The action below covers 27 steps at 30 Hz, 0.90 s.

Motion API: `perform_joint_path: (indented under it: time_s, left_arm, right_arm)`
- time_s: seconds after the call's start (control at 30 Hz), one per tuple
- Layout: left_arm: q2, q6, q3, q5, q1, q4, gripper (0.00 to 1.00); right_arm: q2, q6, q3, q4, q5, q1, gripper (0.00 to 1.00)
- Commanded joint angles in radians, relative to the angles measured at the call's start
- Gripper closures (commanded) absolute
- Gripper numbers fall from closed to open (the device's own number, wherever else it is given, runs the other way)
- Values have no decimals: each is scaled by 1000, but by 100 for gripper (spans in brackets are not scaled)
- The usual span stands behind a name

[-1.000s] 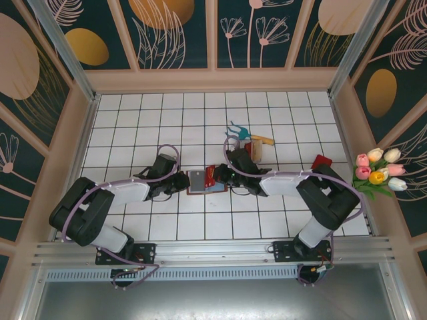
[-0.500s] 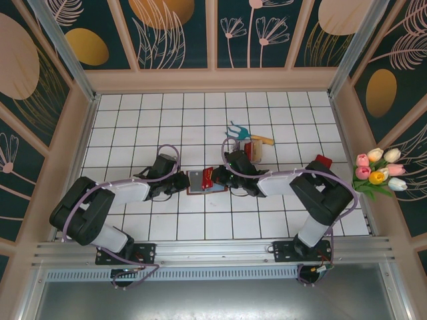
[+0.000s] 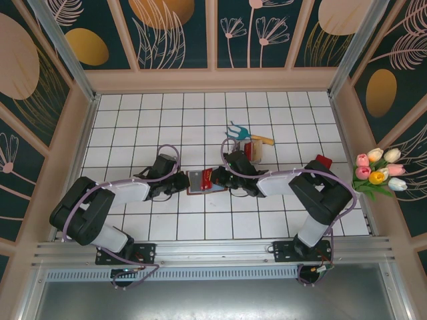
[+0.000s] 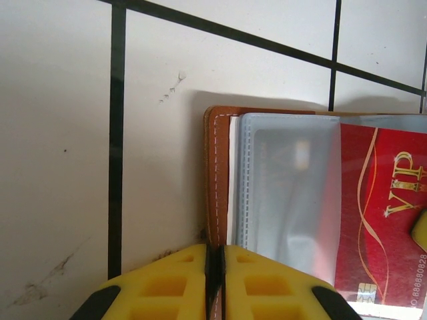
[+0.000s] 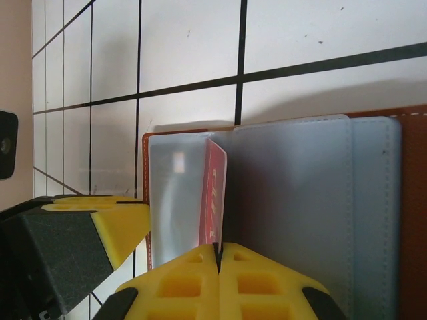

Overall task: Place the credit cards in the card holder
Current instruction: Insert the credit card into the card slot.

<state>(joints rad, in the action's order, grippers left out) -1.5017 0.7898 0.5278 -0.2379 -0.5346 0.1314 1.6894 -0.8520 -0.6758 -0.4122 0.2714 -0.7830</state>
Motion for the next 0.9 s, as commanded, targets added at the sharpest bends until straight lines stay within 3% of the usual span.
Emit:
perform_joint_path:
  time_s: [0.0, 0.33, 0.6, 0.87]
  left_arm:
    - [-11, -1, -18, 5, -2, 6, 86]
    - [-10, 3, -16, 1, -2, 11, 86]
    - [-9, 5, -17, -2, -2, 14, 86]
    - [-5, 12, -25, -8, -2, 25, 86]
  right_arm:
    - [-23, 2, 25, 36, 39, 5, 100]
    - [71, -34, -8, -44, 157, 12, 100]
    - [113, -141, -30, -126, 102, -10, 99]
    - [161, -139, -132, -49, 105, -48, 94]
